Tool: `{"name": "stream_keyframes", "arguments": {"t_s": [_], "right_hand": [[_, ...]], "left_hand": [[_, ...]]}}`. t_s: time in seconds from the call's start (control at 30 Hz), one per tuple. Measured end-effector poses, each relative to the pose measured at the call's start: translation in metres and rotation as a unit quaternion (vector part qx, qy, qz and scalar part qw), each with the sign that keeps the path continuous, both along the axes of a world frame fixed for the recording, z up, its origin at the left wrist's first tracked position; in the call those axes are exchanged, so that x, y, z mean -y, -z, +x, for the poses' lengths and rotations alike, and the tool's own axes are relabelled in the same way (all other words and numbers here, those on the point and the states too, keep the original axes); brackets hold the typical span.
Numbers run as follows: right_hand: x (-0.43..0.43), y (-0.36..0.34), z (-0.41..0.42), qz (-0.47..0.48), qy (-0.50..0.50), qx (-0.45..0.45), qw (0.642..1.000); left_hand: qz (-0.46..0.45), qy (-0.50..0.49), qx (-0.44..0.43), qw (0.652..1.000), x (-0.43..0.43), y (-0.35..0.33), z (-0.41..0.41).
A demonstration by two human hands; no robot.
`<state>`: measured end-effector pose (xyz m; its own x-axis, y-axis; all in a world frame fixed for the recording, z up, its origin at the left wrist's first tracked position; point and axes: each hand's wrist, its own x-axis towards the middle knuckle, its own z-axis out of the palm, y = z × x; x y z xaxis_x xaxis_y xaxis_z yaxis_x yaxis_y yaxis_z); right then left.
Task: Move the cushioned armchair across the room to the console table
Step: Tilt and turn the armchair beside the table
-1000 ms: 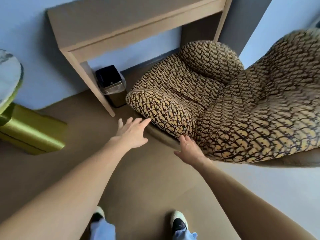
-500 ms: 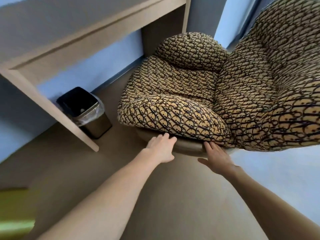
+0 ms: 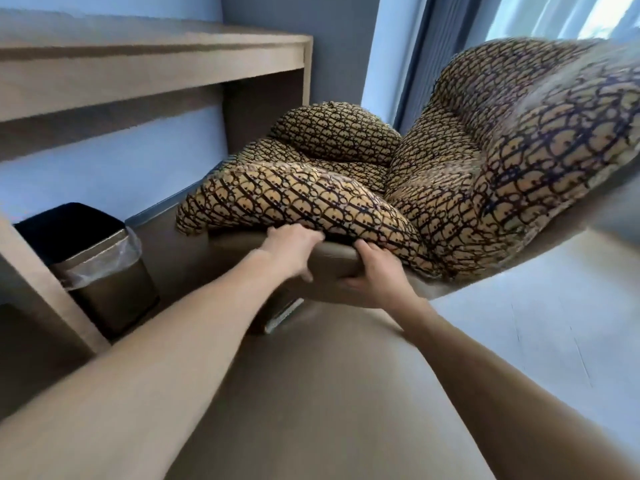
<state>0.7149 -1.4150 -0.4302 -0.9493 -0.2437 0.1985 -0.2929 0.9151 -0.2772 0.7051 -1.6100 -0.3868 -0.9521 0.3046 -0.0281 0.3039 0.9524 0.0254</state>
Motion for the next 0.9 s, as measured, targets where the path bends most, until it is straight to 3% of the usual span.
{"name": "stream_keyframes", "arguments": {"t_s": [0.23, 0.57, 0.9], "right_hand": [[0.035, 0.016, 0.006, -0.061, 0.018, -0.039, 0.997], [0.062, 0.019, 0.047, -0.088, 0.0, -0.051, 0.995], [0.035, 0.015, 0.062, -0.04, -0.121, -0.065, 0.99]], "left_hand": [[-0.015, 0.067, -0.035, 0.997, 0.036, -0.004, -0.005], [-0.01, 0.062, -0.023, 0.998, 0.066, -0.009, 0.044], [-0.011, 0.007, -0.021, 1.0, 0.068, -0.003, 0.079]]}}
